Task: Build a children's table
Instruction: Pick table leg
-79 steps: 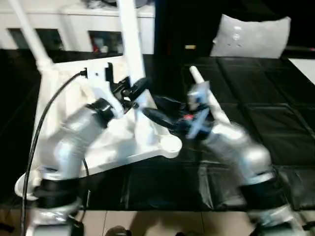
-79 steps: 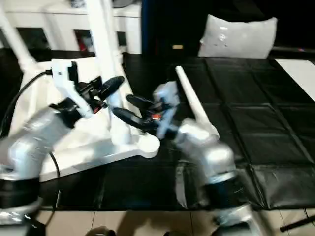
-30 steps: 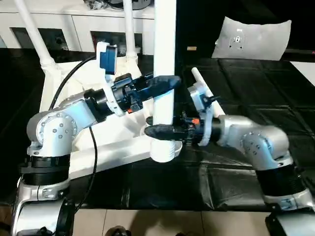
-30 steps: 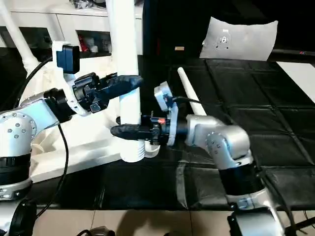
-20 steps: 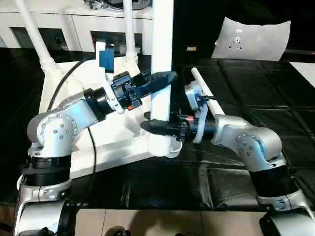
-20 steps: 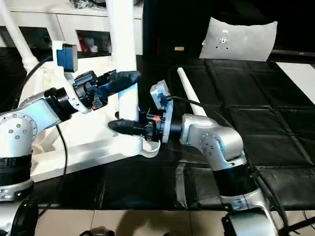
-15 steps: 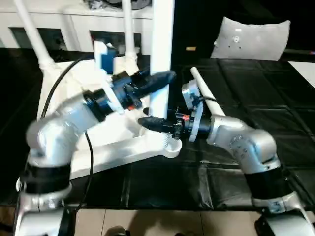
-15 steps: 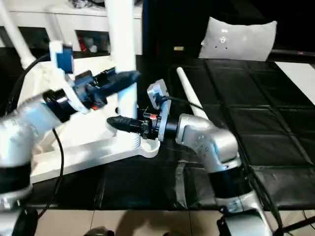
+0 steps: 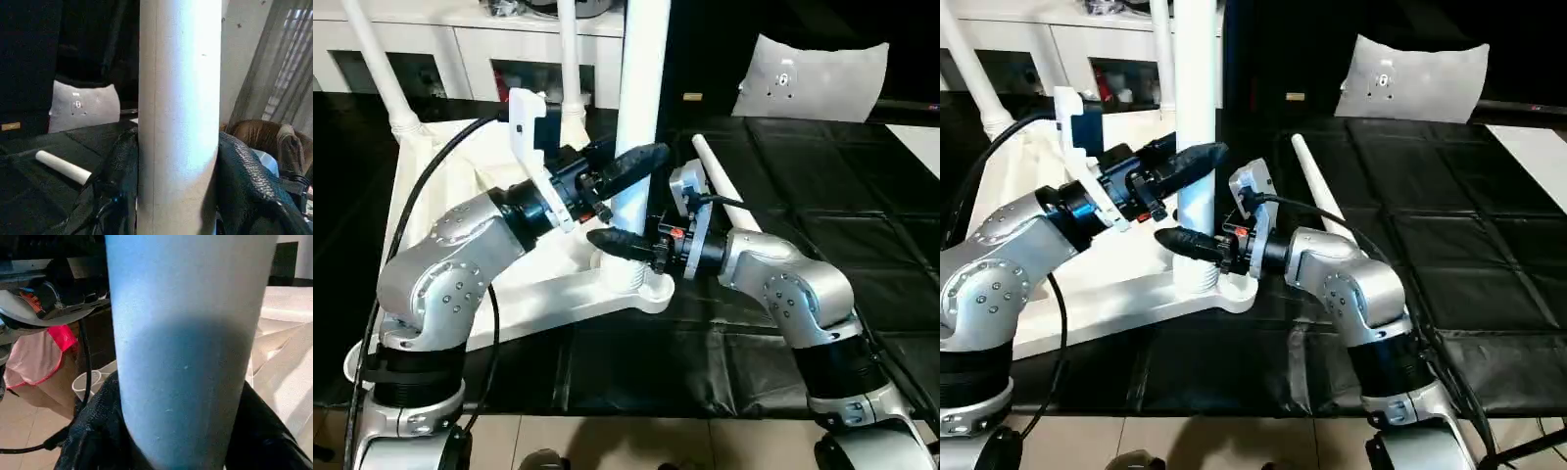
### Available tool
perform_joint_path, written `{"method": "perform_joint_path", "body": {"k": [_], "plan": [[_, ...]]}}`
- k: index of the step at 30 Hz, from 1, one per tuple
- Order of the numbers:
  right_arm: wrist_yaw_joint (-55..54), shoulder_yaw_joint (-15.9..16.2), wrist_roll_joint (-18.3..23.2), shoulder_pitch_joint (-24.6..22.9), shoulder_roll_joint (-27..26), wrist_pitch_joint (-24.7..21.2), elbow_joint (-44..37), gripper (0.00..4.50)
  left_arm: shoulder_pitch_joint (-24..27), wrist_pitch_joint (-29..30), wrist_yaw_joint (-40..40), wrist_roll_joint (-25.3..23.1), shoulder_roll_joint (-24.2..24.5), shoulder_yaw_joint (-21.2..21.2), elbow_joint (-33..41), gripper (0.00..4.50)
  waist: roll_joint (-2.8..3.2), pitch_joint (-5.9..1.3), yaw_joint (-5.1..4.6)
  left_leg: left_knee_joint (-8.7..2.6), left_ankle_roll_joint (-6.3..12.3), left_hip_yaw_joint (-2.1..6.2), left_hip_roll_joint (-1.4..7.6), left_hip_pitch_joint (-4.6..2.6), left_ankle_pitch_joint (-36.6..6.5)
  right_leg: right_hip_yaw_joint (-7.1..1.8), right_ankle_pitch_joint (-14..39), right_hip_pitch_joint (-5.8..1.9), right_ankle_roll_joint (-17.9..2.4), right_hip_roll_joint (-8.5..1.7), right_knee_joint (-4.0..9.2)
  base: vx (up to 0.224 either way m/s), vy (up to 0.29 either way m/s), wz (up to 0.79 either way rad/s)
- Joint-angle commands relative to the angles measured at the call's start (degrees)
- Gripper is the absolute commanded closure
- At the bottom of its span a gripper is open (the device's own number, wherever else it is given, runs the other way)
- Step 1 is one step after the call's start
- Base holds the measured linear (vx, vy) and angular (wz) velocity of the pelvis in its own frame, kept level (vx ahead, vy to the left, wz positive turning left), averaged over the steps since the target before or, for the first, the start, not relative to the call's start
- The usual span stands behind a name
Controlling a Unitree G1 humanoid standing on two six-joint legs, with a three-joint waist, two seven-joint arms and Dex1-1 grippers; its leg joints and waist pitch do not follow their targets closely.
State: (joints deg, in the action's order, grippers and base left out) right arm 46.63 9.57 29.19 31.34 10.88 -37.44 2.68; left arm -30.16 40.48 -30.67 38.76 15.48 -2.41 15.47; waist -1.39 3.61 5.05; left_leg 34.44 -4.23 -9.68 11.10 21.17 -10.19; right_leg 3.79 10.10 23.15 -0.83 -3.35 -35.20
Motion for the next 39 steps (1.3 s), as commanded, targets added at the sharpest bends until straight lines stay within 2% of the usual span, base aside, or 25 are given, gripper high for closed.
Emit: {"method": "perform_joint_path", "body": {"k": [1,2,5,9,11,15,16,17,18,20,21,22,25,27,29,31,33,34,36,37,38,39], "plan": [[-2.5,-1.4,-1.0,0.3,0.3,1.5,0.0,2.59,1.0,0.7,1.5,-2.0,0.7,1.5,0.6,1.97,0.36,-4.15,-0.05,-3.9,-1.76,0.36,1.62,-0.52,-9.4,-2.81,14.9,-3.02,-7.2,-3.88,4.1,0.0,0.0,0.0],[-2.6,-1.3,-1.1,0.1,0.3,1.6,-0.1,2.59,1.1,0.9,1.4,-1.8,0.8,1.5,0.8,1.97,0.21,-4.15,-0.12,-3.88,-1.72,0.31,1.57,-0.5,-9.4,-2.8,14.6,-3.05,-7.3,-3.83,4.11,0.0,0.0,0.0],[-2.9,-1.1,-1.5,-0.2,0.2,2.0,-0.3,2.59,1.4,0.6,1.6,-2.1,0.8,1.4,0.7,1.97,0.42,-4.14,-0.11,-3.89,-1.82,0.36,1.63,-0.62,-10.0,-2.79,15.0,-2.99,-7.4,-3.86,4.11,0.0,0.0,0.0],[-3.0,-0.9,-2.0,-0.4,0.3,2.4,-0.3,2.59,1.8,-0.3,-0.1,-2.3,1.2,1.9,0.1,1.97,0.31,-4.12,-0.17,-3.92,-1.8,0.34,1.59,-0.59,-10.3,-2.81,15.3,-3.02,-7.3,-3.83,4.19,0.0,0.0,0.0],[-0.5,0.2,-3.2,-1.0,1.8,3.4,0.1,2.59,3.2,0.1,-7.5,0.0,3.2,3.8,-1.1,1.97,0.28,-4.06,-0.18,-3.95,-1.68,0.34,1.5,-0.57,-10.1,-2.79,16.1,-2.94,-6.9,-3.81,4.31,0.0,0.0,0.0],[1.1,1.0,-4.1,-2.3,2.7,4.8,0.7,2.59,3.1,0.7,-10.4,1.7,3.0,3.9,-3.6,1.98,0.37,-4.12,-0.21,-3.99,-1.87,0.31,1.61,-0.7,-10.4,-2.87,16.0,-2.88,-6.8,-3.82,4.26,0.0,0.0,0.0],[1.2,1.2,-4.3,-2.8,2.8,5.2,0.9,2.59,3.0,0.6,-11.3,2.0,2.8,4.0,-4.6,1.9,0.37,-4.16,-0.21,-3.99,-1.95,0.32,1.61,-0.77,-10.3,-2.85,15.4,-2.86,-7.1,-3.74,4.18,0.0,0.0,0.0],[1.2,1.2,-4.4,-3.0,2.8,5.5,1.0,2.59,2.9,0.5,-11.9,1.8,3.1,4.4,-5.1,1.9,0.67,-4.07,-0.25,-3.98,-2.08,0.29,1.53,-0.73,-10.8,-2.84,15.4,-2.83,-7.3,-3.71,4.35,0.0,0.0,0.0],[1.3,1.5,-5.0,-3.9,2.7,6.8,1.6,2.59,3.1,-1.0,-15.0,0.1,4.4,6.4,-6.8,1.56,0.5,-4.13,-0.26,-4.03,-1.88,0.36,1.49,-0.69,-11.3,-2.84,15.9,-2.99,-7.2,-3.8,4.36,0.0,0.0,0.0],[0.9,1.6,-5.5,-4.6,2.6,7.7,2.2,2.59,3.2,-1.9,-16.2,-0.9,4.9,7.4,-8.0,1.55,0.54,-4.03,-0.29,-4.07,-1.64,0.35,1.48,-0.73,-11.7,-2.9,16.9,-2.84,-6.8,-3.85,4.56,0.0,0.0,0.0],[0.7,2.0,-6.0,-5.4,2.7,8.7,2.3,2.59,3.6,-2.9,-17.7,-1.4,5.3,8.0,-8.9,1.53,1.08,-4.11,-0.25,-4.04,-1.87,0.39,1.48,-0.79,-11.7,-2.92,16.8,-2.88,-7.0,-3.89,4.41,0.0,0.0,0.0],[1.0,2.2,-6.2,-5.8,2.7,9.0,2.2,2.59,3.7,-3.4,-18.6,-1.6,5.5,8.1,-9.2,1.41,0.76,-4.08,-0.4,-4.04,-1.82,0.34,1.49,-0.73,-11.9,-2.88,16.7,-2.94,-7.1,-3.82,4.59,0.0,0.0,0.0],[0.7,2.4,-6.6,-6.4,2.4,9.5,1.7,2.59,4.2,-4.5,-20.8,-3.0,6.5,8.8,-10.1,1.1,1.11,-4.17,-0.48,-4.16,-1.98,0.52,1.65,-0.8,-12.1,-2.84,15.1,-3.03,-8.1,-3.81,4.26,0.0,0.0,0.0],[0.7,2.4,-6.7,-6.4,2.4,9.9,1.9,2.59,4.3,-4.3,-20.7,-2.4,6.2,8.2,-10.3,1.12,1.06,-4.12,-0.6,-4.18,-2.08,0.51,1.68,-0.81,-12.4,-2.82,14.7,-3.02,-8.6,-3.82,4.21,0.0,0.0,0.0],[0.4,2.4,-7.0,-6.3,2.4,10.5,2.0,2.59,4.3,-4.7,-20.1,-2.6,6.0,8.0,-10.4,0.72,1.01,-4.07,-0.57,-4.11,-1.98,0.42,1.65,-0.87,-12.9,-2.84,14.9,-3.02,-9.1,-3.84,4.26,0.0,0.0,0.0],[-1.0,2.7,-8.3,-6.1,1.8,11.8,2.0,2.59,4.8,-5.5,-15.3,-2.0,3.3,5.5,-10.2,0.71,0.85,-4.02,-0.53,-4.07,-2.18,0.39,1.72,-0.78,-12.8,-2.85,15.5,-3.05,-9.1,-3.96,4.34,0.0,0.0,0.0],[-1.7,2.7,-8.8,-6.0,1.5,12.0,2.1,2.59,5.0,-5.8,-13.8,-1.8,2.4,4.7,-10.0,0.65,0.98,-4.02,-0.5,-4.07,-2.16,0.43,1.72,-0.8,-13.0,-2.86,15.8,-3.02,-9.0,-3.97,4.37,0.0,0.0,0.0],[-2.6,2.7,-9.2,-6.0,1.1,12.3,2.3,2.59,5.3,-6.2,-12.1,-1.5,1.1,3.7,-9.8,0.45,0.74,-4.05,-0.62,-4.05,-2.11,0.35,1.77,-0.8,-13.0,-2.88,15.7,-2.99,-9.0,-3.89,4.38,0.0,0.0,0.0],[-4.4,2.6,-10.1,-5.9,0.2,13.1,2.8,2.59,6.2,-6.4,-8.7,-1.1,-1.1,2.3,-9.0,0.25,0.77,-4.01,-0.54,-4.04,-1.99,0.36,1.68,-0.78,-13.3,-2.84,16.5,-2.98,-8.9,-3.92,4.52,0.0,0.0,0.0],[-4.9,2.5,-10.3,-5.8,-0.3,13.2,3.0,2.59,6.5,-6.5,-7.6,-1.4,-1.6,2.1,-8.5,0.85,0.56,-4.03,-0.52,-4.08,-1.93,0.44,1.75,-0.73,-13.3,-2.82,16.9,-3.04,-8.5,-3.96,4.52,0.0,0.0,0.0],[-5.3,2.4,-10.4,-5.8,-0.7,13.4,3.0,2.59,6.9,-6.6,-6.5,-1.7,-2.1,2.1,-8.0,0.96,0.61,-4.02,-0.51,-4.08,-1.78,0.44,1.71,-0.77,-13.2,-2.82,17.1,-2.99,-8.3,-3.91,4.55,0.0,0.0,0.0],[-5.9,2.3,-10.5,-5.7,-1.2,13.5,3.1,2.59,7.4,-6.8,-4.8,-2.1,-3.1,1.8,-7.2,0.85,0.71,-3.96,-0.52,-4.16,-1.68,0.49,1.78,-0.76,-13.4,-2.82,17.3,-2.94,-8.1,-3.9,4.6,0.0,0.0,0.0]]}}
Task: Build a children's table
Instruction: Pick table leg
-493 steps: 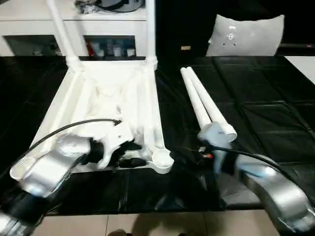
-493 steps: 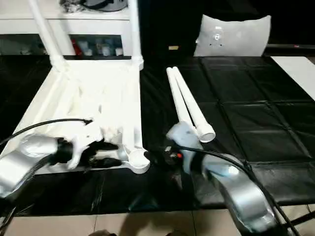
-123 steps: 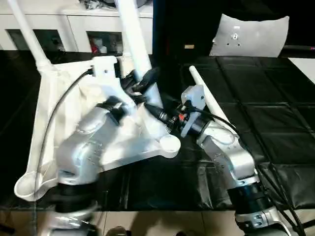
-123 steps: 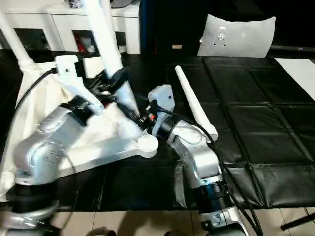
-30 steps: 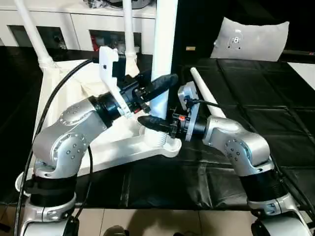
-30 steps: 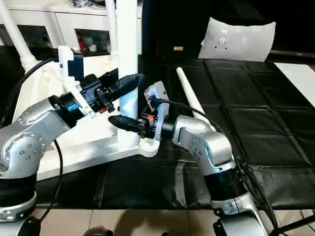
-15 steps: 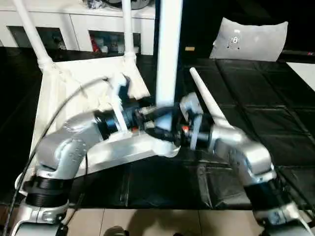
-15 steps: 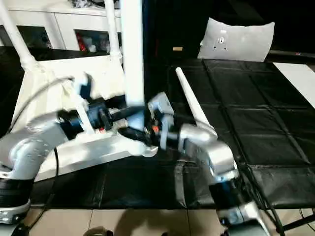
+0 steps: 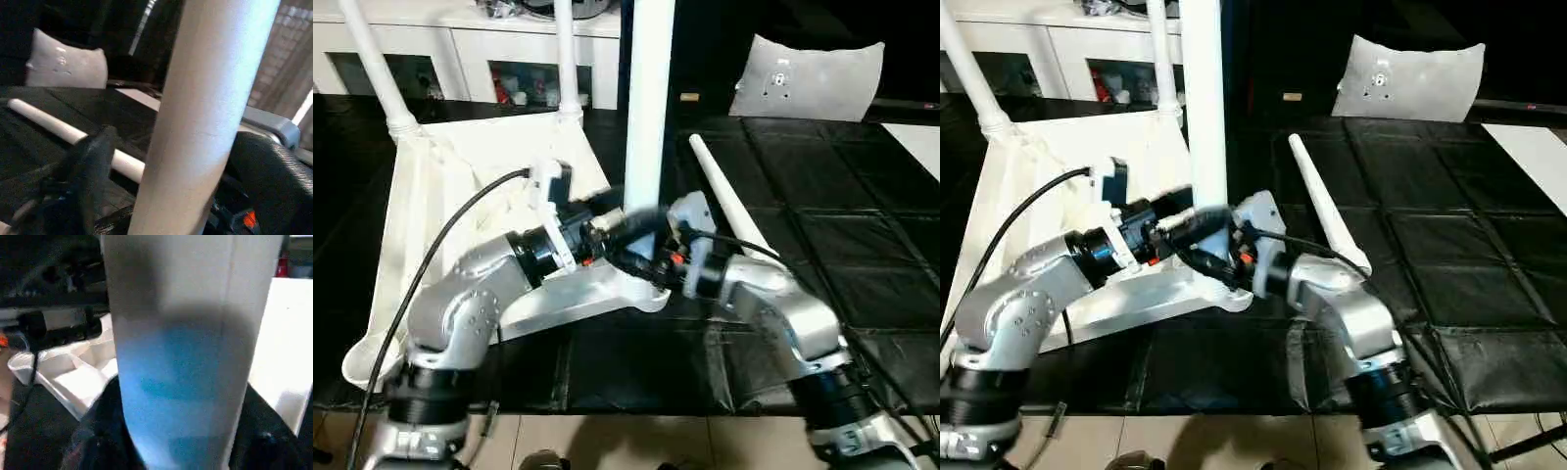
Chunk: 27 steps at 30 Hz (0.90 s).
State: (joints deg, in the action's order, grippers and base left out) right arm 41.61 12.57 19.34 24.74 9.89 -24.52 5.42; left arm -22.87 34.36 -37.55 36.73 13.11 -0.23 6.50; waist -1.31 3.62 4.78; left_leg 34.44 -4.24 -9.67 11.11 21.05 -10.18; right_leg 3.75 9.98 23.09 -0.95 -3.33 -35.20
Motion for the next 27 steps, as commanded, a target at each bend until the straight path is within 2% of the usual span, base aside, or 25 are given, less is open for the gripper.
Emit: {"method": "perform_joint_path", "body": {"k": [1,2,4,5,7,9,12,13,15,17,18,19,20,27], "plan": [[-1.5,-0.7,-0.8,1.1,-0.6,0.7,0.5,2.59,0.6,-1.0,3.8,-1.2,-1.5,0.2,2.8,0.76,0.31,-3.97,-0.35,-4.18,-1.59,0.46,1.82,-0.58,-13.4,-2.78,17.3,-2.89,-7.9,-3.85,4.62,0.0,0.0,0.0],[-2.0,-0.6,-0.9,1.2,-1.0,0.7,0.6,2.59,1.1,-1.4,5.4,-2.7,-2.3,0.8,3.7,0.85,0.27,-4.0,-0.28,-4.16,-1.51,0.46,1.83,-0.55,-13.1,-2.81,17.3,-2.93,-7.8,-3.94,4.61,0.0,0.0,0.0],[-2.4,-0.7,-0.7,1.3,-1.6,0.5,0.5,2.59,1.0,-2.9,8.0,-5.2,-3.4,1.2,4.3,1.36,0.4,-3.96,-0.24,-4.13,-1.31,0.44,1.84,-0.59,-13.1,-2.84,17.2,-2.82,-7.4,-3.9,4.67,0.0,0.0,0.0],[-2.4,-0.7,-0.7,1.4,-1.7,0.4,0.6,2.59,0.8,-3.5,8.9,-5.9,-3.8,1.2,4.3,1.21,0.35,-3.94,-0.26,-4.2,-1.19,0.49,1.85,-0.53,-13.1,-2.84,17.4,-2.89,-7.0,-3.85,4.72,0.0,0.0,0.0],[-2.4,-0.6,-0.8,1.4,-1.7,0.5,0.6,2.59,0.4,-4.5,9.9,-7.6,-3.7,1.3,4.0,1.21,0.24,-3.89,-0.19,-4.19,-1.12,0.47,1.77,-0.52,-13.1,-2.83,18.7,-2.81,-6.2,-3.88,4.9,0.0,0.0,0.0],[-2.4,-0.4,-1.2,1.6,-2.0,0.7,0.8,2.59,-0.2,-5.2,10.9,-8.8,-3.7,1.4,3.5,1.75,0.21,-3.9,-0.23,-4.21,-1.18,0.49,1.72,-0.47,-13.0,-2.81,19.1,-2.83,-5.6,-3.86,4.93,0.0,0.0,0.0],[-2.4,-0.6,-0.8,1.7,-2.2,0.4,0.6,2.59,0.2,-4.6,11.2,-8.4,-3.6,1.7,4.4,1.73,0.25,-3.94,-0.24,-4.14,-1.19,0.48,1.7,-0.48,-12.8,-2.83,18.7,-2.74,-5.7,-3.9,4.85,0.0,0.0,0.0],[-2.4,-0.7,-0.9,1.8,-2.2,0.4,0.8,2.59,0.4,-4.8,11.8,-8.6,-3.7,1.7,4.8,2.19,0.29,-3.95,-0.26,-4.16,-1.26,0.51,1.77,-0.47,-12.8,-2.81,18.1,-2.72,-6.0,-3.86,4.74,0.0,0.0,0.0],[-2.4,-0.8,-1.0,1.9,-2.3,0.4,0.9,2.59,0.6,-4.7,12.0,-8.6,-4.0,1.7,4.9,2.16,0.27,-3.92,-0.26,-4.18,-1.22,0.5,1.74,-0.47,-13.0,-2.81,18.2,-2.73,-6.1,-3.9,4.78,0.0,0.0,0.0],[-2.4,-0.9,-0.9,2.1,-2.3,0.3,1.0,2.6,0.6,-4.8,12.3,-9.0,-4.3,1.7,4.9,2.45,0.33,-3.92,-0.3,-4.15,-1.24,0.49,1.72,-0.49,-13.1,-2.79,18.2,-2.68,-6.3,-3.87,4.8,0.0,0.0,0.0],[-2.4,-1.0,-0.9,2.2,-2.3,0.2,1.0,2.6,0.7,-5.0,12.4,-9.2,-4.5,1.7,4.8,2.45,0.31,-3.93,-0.33,-4.14,-1.21,0.46,1.73,-0.51,-13.2,-2.8,18.3,-2.67,-6.3,-3.86,4.83,0.0,0.0,0.0],[-2.4,-1.1,-0.9,2.3,-2.3,0.1,1.0,2.6,0.6,-5.2,12.5,-9.5,-4.6,1.7,4.7,2.54,0.13,-3.89,-0.38,-4.14,-1.19,0.45,1.71,-0.48,-13.3,-2.78,18.7,-2.71,-6.1,-3.86,4.89,0.0,0.0,0.0],[-2.3,-1.1,-0.9,2.4,-2.2,0.1,1.0,2.6,0.4,-4.9,12.9,-9.4,-4.7,1.4,4.4,2.52,0.35,-3.92,-0.28,-4.11,-1.2,0.46,1.71,-0.51,-13.1,-2.82,18.7,-2.69,-6.0,-3.91,4.87,0.0,0.0,0.0],[-2.6,-1.4,-0.9,2.8,-2.0,-1.1,0.8,2.6,-1.1,-2.7,15.7,-8.5,-5.4,-0.2,3.9,2.63,0.2,-3.97,-0.28,-4.07,-1.14,0.45,1.73,-0.5,-12.6,-2.8,17.8,-2.74,-6.3,-3.89,4.77,0.0,0.0,0.0]]}}
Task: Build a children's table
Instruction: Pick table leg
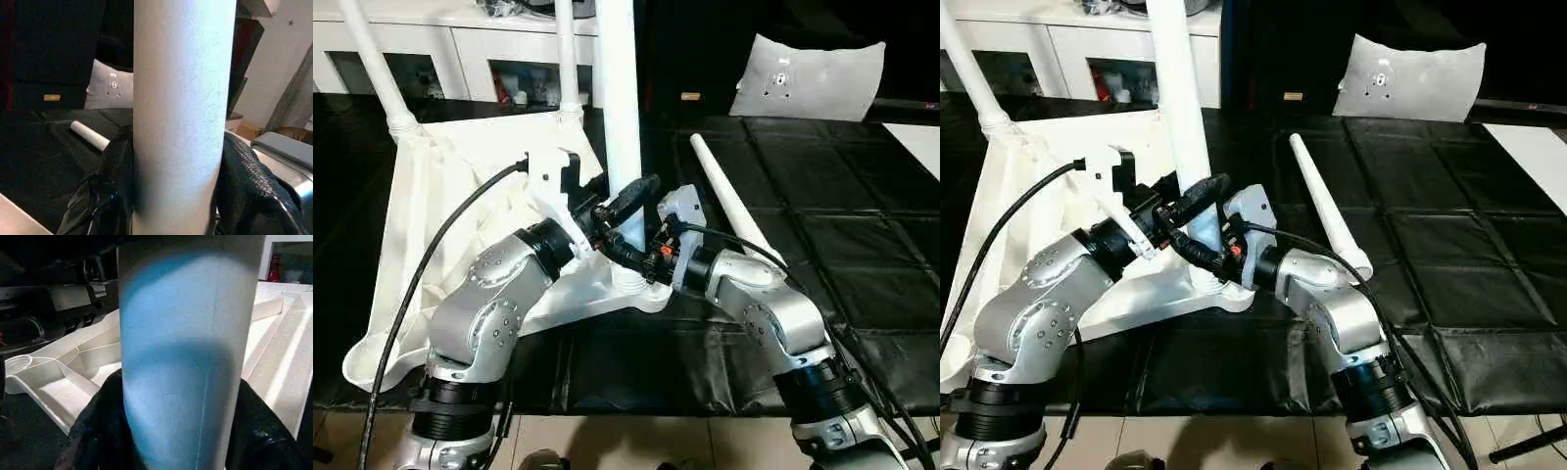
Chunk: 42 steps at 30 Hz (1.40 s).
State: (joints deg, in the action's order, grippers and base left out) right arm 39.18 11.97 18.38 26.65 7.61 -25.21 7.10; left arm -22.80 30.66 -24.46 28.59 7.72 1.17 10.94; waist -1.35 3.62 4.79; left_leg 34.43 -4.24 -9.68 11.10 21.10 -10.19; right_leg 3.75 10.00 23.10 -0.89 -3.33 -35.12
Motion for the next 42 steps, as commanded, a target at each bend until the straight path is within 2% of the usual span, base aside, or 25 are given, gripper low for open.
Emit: {"method": "perform_joint_path", "body": {"k": [1,3,4,5,7,9,12,13,16,18,22,25,28,32,35,37,42], "plan": [[-0.2,-1.0,0.3,1.1,0.3,-0.8,-1.0,2.6,-1.4,1.3,2.9,-0.3,-0.1,-1.8,-0.6,2.63,0.22,-3.95,-0.33,-4.05,-1.12,0.41,1.68,-0.51,-12.6,-2.82,17.8,-2.76,-6.3,-3.84,4.67,0.0,0.0,0.0],[0.4,-2.4,2.7,1.8,0.4,-3.7,-1.4,2.04,-2.6,3.0,5.0,0.1,-0.3,-3.2,-1.3,2.64,0.0,-3.95,-0.38,-4.02,-1.0,0.39,1.62,-0.5,-12.6,-2.79,18.2,-2.81,-6.2,-3.81,4.67,0.0,0.0,0.0],[0.5,-2.7,3.1,1.9,0.4,-4.1,-1.4,1.9,-2.8,3.3,5.4,0.2,-0.3,-3.5,-1.4,2.64,0.16,-3.97,-0.3,-4.0,-0.89,0.41,1.62,-0.56,-12.3,-2.79,18.1,-2.77,-6.2,-3.81,4.68,0.0,0.0,0.0],[0.6,-3.6,4.4,2.3,0.6,-5.9,-1.8,1.85,-3.2,4.3,6.5,1.0,-0.6,-4.5,-1.7,2.64,-0.05,-3.98,-0.3,-3.94,-0.89,0.38,1.58,-0.55,-12.2,-2.76,18.1,-2.82,-6.2,-3.8,4.68,0.0,0.0,0.0],[0.9,-4.1,5.3,2.5,0.7,-7.1,-2.0,1.78,-3.5,4.8,6.9,1.5,-0.7,-5.0,-1.8,2.64,0.01,-3.99,-0.27,-3.9,-0.78,0.4,1.54,-0.5,-12.0,-2.71,18.0,-2.85,-5.9,-3.79,4.71,0.0,0.0,0.0],[1.9,-6.0,8.4,3.7,1.7,-11.2,-2.8,1.52,-4.6,6.7,8.4,3.2,-1.0,-7.0,-2.2,2.64,-0.07,-4.06,-0.43,-3.8,-0.54,0.38,1.47,-0.47,-11.0,-2.68,17.3,-2.9,-5.8,-3.69,4.67,0.0,0.0,0.0],[2.8,-7.0,9.8,4.5,2.5,-13.1,-2.9,1.4,-5.3,7.0,8.6,3.4,-1.0,-7.6,-2.7,2.64,-0.05,-4.17,-0.3,-3.8,-0.28,0.4,1.51,-0.44,-9.9,-2.65,15.9,-2.99,-6.3,-3.71,4.48,0.0,0.0,0.0],[3.2,-7.6,10.6,5.0,3.1,-14.6,-2.9,1.23,-5.7,7.1,8.3,3.6,-0.8,-7.7,-2.9,2.64,-0.04,-4.17,-0.27,-3.78,-0.18,0.4,1.54,-0.51,-9.9,-2.65,15.7,-2.92,-6.7,-3.71,4.47,0.0,0.0,0.0],[4.7,-7.1,10.4,6.2,5.2,-16.5,-3.1,1.01,-6.7,7.5,6.9,4.1,0.0,-7.2,-2.6,2.64,-0.08,-4.21,0.19,-3.71,-0.22,0.3,1.57,-0.56,-9.1,-2.69,14.9,-2.96,-7.1,-3.79,4.39,0.0,0.0,0.0],[4.4,-6.6,10.0,6.8,5.9,-17.4,-3.0,0.72,-7.2,8.1,6.5,3.9,0.3,-6.9,-2.4,2.64,-0.21,-4.17,0.2,-3.7,-0.36,0.27,1.53,-0.43,-8.8,-2.72,14.8,-3.03,-7.1,-3.84,4.35,0.0,0.0,0.0],[3.9,-5.6,9.1,7.7,6.6,-19.0,-2.7,0.52,-7.7,8.8,5.4,3.8,1.2,-5.7,-1.9,2.64,-0.3,-4.19,0.16,-3.69,-0.5,0.3,1.54,-0.44,-8.6,-2.67,15.2,-3.03,-7.2,-3.92,4.3,0.0,0.0,0.0],[3.5,-5.0,8.6,8.7,5.9,-19.2,-1.5,0.44,-7.8,9.2,3.5,3.1,2.4,-3.0,-0.4,2.64,-0.31,-4.18,0.21,-3.76,-0.8,0.36,1.63,-0.52,-9.1,-2.68,16.9,-2.92,-6.7,-4.06,4.35,0.0,0.0,0.0],[3.0,-4.7,8.6,9.7,5.1,-19.6,-0.2,0.44,-7.8,9.7,2.9,2.3,2.6,-0.8,0.8,2.64,-0.31,-4.14,0.11,-3.75,-0.99,0.31,1.71,-0.49,-9.0,-2.73,15.9,-2.86,-7.3,-4.02,4.27,0.0,0.0,0.0],[3.0,-4.3,8.7,9.9,5.0,-20.6,0.3,0.44,-8.0,9.7,2.6,1.8,2.7,-0.2,1.0,2.64,-0.43,-4.17,0.15,-3.75,-1.12,0.27,1.65,-0.46,-8.6,-2.73,15.3,-2.99,-7.2,-3.99,4.19,0.0,0.0,0.0],[3.0,-4.0,8.2,9.9,5.1,-21.1,0.7,0.79,-8.3,9.6,2.4,1.6,3.1,0.1,0.9,2.64,-0.52,-4.18,0.15,-3.75,-1.19,0.27,1.63,-0.42,-8.5,-2.72,15.2,-3.04,-6.9,-3.97,4.23,0.0,0.0,0.0],[2.9,-3.7,7.8,9.9,5.2,-21.1,0.8,0.82,-8.4,9.6,2.2,1.5,3.4,0.3,1.0,2.64,-0.39,-4.18,0.17,-3.77,-1.3,0.31,1.65,-0.45,-8.3,-2.72,15.0,-2.99,-7.0,-3.98,4.15,0.0,0.0,0.0],[2.8,-3.4,7.3,10.0,5.3,-21.2,1.6,1.26,-8.5,9.8,1.8,1.4,4.0,1.1,1.3,2.64,-0.3,-4.15,0.15,-3.76,-1.51,0.28,1.63,-0.44,-8.7,-2.74,15.3,-3.02,-7.1,-4.03,4.21,0.0,0.0,0.0]]}}
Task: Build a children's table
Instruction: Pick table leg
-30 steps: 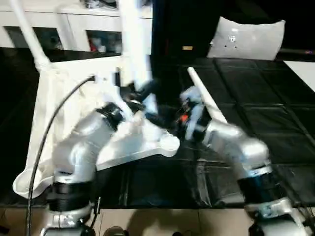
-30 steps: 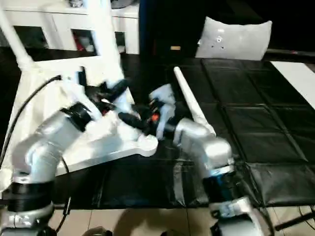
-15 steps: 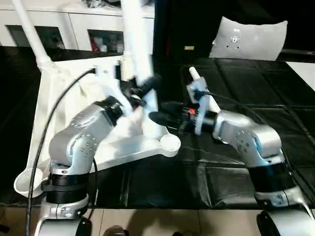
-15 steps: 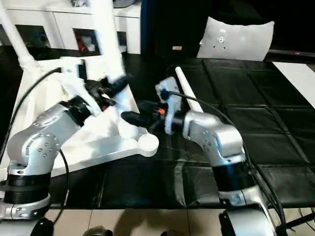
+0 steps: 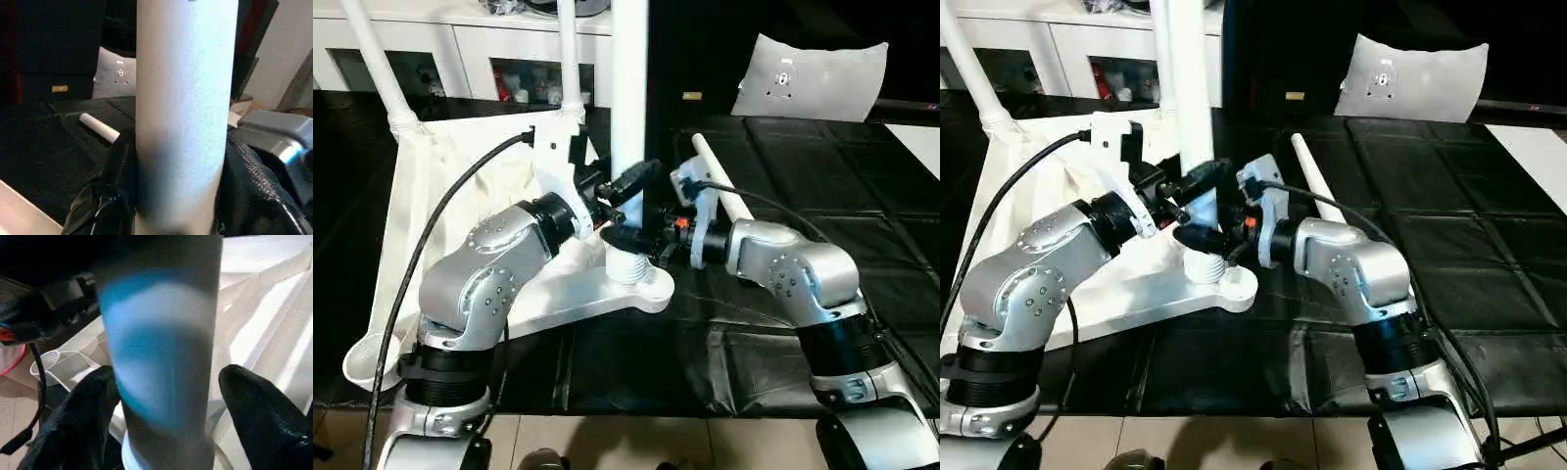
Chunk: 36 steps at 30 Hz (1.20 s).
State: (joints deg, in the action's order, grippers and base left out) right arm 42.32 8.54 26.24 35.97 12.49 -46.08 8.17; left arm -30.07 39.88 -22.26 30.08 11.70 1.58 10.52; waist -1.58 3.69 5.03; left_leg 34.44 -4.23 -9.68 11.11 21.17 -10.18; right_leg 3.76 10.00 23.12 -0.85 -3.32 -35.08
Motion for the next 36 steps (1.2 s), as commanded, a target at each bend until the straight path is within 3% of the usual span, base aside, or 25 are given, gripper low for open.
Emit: {"method": "perform_joint_path", "body": {"k": [1,13,26,28,36], "plan": [[-0.3,0.1,-0.6,0.7,0.5,-0.4,0.5,1.37,-1.3,0.6,-0.4,-0.1,0.1,0.6,1.7,2.64,-0.09,-4.21,-0.08,-3.77,-1.55,0.27,1.62,-0.53,-8.8,-2.75,15.3,-3.04,-7.1,-4.03,4.2,0.0,0.0,0.0],[0.0,0.6,-1.0,0.8,-0.2,-0.2,1.3,2.42,-1.9,1.6,-0.1,1.0,-1.0,0.1,2.1,2.64,-0.27,-4.25,-0.04,-3.75,-1.4,0.28,1.63,-0.51,-8.5,-2.75,15.4,-3.07,-7.1,-4.07,4.16,0.0,0.0,0.0],[-0.1,0.5,-1.0,0.4,-0.5,-0.5,1.4,2.55,-1.9,3.1,-0.4,2.1,-0.9,-0.3,3.5,2.64,-0.25,-4.22,-0.04,-3.71,-1.34,0.25,1.61,-0.46,-8.3,-2.74,15.0,-3.08,-7.4,-4.09,4.09,0.0,0.0,0.0],[-0.3,0.5,-1.0,0.2,-0.6,-0.5,1.3,2.55,-2.1,3.5,-1.6,3.4,-0.8,-0.3,4.2,1.94,-0.17,-4.24,-0.06,-3.73,-1.44,0.27,1.63,-0.5,-8.4,-2.74,15.0,-3.05,-7.4,-4.05,4.09,0.0,0.0,0.0],[-0.6,1.0,-1.5,-0.7,-0.7,-0.2,1.1,2.56,-2.3,4.0,-2.3,4.2,-0.9,-0.5,5.6,1.47,-0.27,-4.25,0.03,-3.72,-1.52,0.23,1.6,-0.49,-8.2,-2.77,14.7,-3.13,-7.6,-4.08,4.02,0.0,0.0,0.0]]}}
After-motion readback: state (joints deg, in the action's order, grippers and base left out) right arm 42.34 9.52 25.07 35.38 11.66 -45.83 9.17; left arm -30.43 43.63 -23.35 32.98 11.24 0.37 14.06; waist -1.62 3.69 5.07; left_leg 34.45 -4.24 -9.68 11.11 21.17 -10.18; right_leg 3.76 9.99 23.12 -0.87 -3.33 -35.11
